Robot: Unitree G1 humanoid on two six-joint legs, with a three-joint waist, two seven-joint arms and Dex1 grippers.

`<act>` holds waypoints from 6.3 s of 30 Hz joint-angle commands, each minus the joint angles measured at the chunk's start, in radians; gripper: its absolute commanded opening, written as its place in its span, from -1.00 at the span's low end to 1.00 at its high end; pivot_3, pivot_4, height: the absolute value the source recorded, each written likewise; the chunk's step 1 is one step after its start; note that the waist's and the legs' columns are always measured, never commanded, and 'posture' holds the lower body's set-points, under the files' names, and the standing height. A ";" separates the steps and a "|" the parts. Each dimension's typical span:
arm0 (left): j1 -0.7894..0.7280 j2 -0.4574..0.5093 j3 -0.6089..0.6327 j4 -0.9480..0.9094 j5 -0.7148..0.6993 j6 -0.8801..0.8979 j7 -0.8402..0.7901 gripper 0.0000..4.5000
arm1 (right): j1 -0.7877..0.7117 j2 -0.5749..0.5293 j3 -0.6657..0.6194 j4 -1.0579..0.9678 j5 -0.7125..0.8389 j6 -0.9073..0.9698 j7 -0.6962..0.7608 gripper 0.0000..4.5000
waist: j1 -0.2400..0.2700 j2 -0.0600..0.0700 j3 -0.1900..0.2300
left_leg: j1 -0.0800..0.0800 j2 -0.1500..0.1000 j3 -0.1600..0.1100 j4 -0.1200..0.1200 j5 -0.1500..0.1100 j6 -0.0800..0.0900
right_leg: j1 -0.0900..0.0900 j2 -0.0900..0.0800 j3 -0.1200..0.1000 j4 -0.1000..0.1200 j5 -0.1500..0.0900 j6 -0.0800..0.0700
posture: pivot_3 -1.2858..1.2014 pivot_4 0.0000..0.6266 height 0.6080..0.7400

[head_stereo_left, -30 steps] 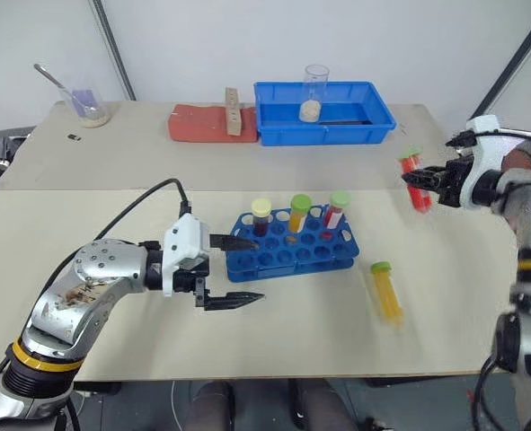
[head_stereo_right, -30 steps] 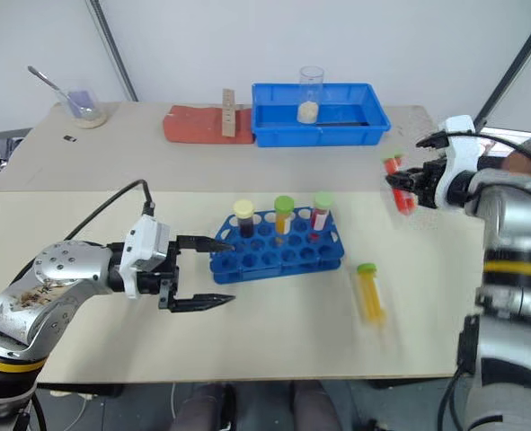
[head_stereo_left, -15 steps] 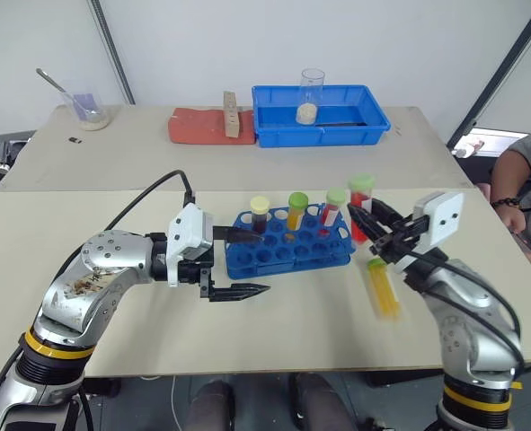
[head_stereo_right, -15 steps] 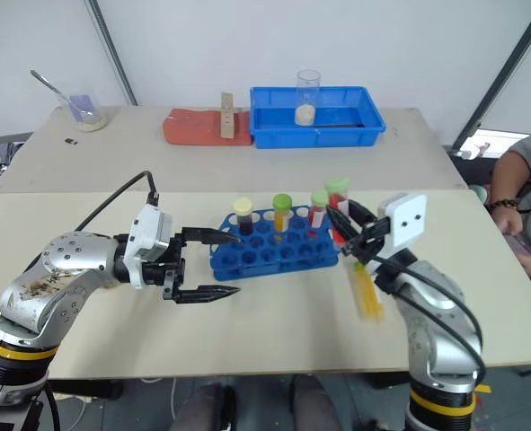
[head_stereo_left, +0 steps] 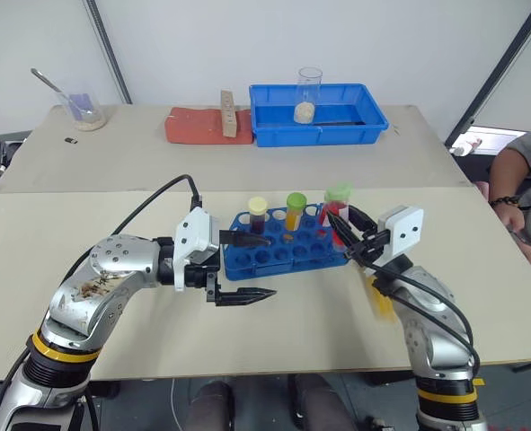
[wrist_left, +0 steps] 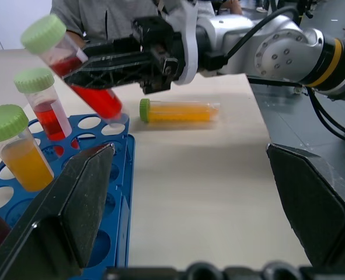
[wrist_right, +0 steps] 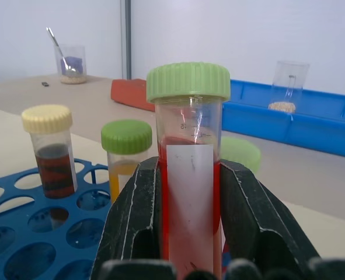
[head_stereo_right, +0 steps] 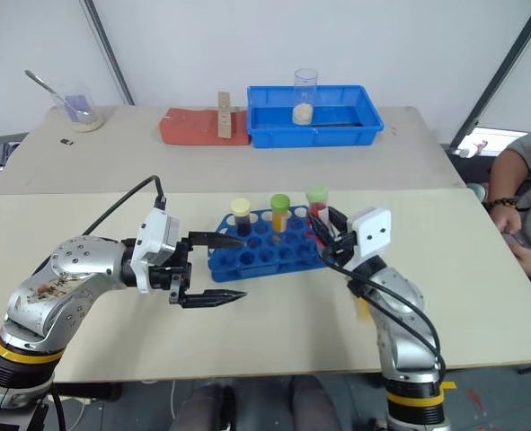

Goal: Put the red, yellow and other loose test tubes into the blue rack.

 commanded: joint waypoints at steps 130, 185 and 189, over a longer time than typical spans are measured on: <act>0.118 0.106 0.112 0.033 0.018 -0.146 -0.091 1.00 | -0.024 -0.093 0.147 -0.308 0.213 0.187 -0.048 -0.56 | 0.001 -0.003 0.000 | -0.004 0.001 -0.001 0.000 -0.001 0.001 | -0.002 0.000 0.000 -0.004 -0.002 0.000 | 0.03 -0.52 1.00; 0.144 0.124 0.168 0.001 -0.033 -0.030 0.001 1.00 | 0.124 0.027 0.222 -0.026 -0.022 -0.189 -0.008 0.99 | 0.002 -0.003 0.000 | -0.001 0.001 -0.001 0.000 -0.001 0.001 | -0.001 0.000 0.000 0.000 -0.005 -0.007 | 0.03 -0.52 1.00; 0.142 0.185 0.211 0.006 -0.002 0.024 0.038 1.00 | 0.185 -0.147 0.188 -0.152 0.006 -0.088 0.097 0.99 | 0.003 -0.003 0.000 | -0.001 0.001 -0.001 0.000 -0.001 0.001 | -0.001 0.000 0.000 0.000 -0.006 -0.007 | 0.03 -0.52 1.00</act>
